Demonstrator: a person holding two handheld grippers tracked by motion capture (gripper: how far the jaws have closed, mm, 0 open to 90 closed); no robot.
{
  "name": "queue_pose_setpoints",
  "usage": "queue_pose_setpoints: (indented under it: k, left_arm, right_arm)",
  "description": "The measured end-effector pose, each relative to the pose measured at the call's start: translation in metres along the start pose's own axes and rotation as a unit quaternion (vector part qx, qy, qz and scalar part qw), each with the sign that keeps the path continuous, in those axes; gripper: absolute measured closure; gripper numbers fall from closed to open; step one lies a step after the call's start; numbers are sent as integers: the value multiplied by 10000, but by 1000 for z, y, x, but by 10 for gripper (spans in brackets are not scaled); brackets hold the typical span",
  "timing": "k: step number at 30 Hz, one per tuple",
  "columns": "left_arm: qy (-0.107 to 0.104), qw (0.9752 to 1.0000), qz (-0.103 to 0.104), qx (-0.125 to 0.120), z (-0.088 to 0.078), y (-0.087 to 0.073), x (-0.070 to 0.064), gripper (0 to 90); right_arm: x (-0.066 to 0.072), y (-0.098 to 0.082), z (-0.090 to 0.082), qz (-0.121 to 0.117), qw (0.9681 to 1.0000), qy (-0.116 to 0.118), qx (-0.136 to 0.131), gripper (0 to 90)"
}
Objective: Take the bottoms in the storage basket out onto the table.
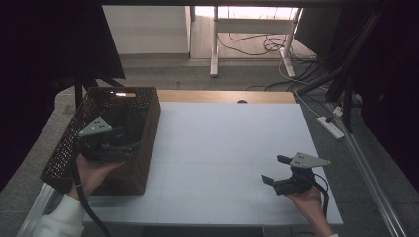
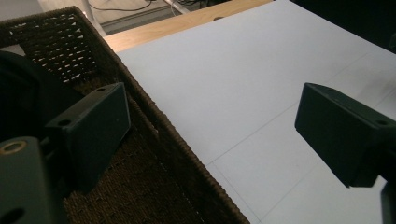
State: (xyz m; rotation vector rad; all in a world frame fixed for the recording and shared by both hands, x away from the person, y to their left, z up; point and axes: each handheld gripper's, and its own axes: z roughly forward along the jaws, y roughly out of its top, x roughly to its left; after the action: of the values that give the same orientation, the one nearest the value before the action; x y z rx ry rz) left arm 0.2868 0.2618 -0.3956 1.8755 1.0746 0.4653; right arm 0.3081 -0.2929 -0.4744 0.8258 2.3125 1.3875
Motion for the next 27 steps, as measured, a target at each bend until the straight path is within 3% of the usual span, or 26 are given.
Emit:
queue_pose_setpoints:
  k: [12, 15, 27]
  left_arm:
    - [252, 9997, 18, 8, 1, 12, 15, 100]
    - [329, 9994, 111, 23, 2, 15, 18, 103]
    - [422, 9991, 21, 50, 2, 25, 35, 104]
  right_arm:
    - [-1, 1, 0, -28, 10000, -4, 17, 46]
    - [-1, 1, 0, -19, 10000, -38, -5, 45]
    - [-1, 0, 3, -17, 10000, -14, 48, 46]
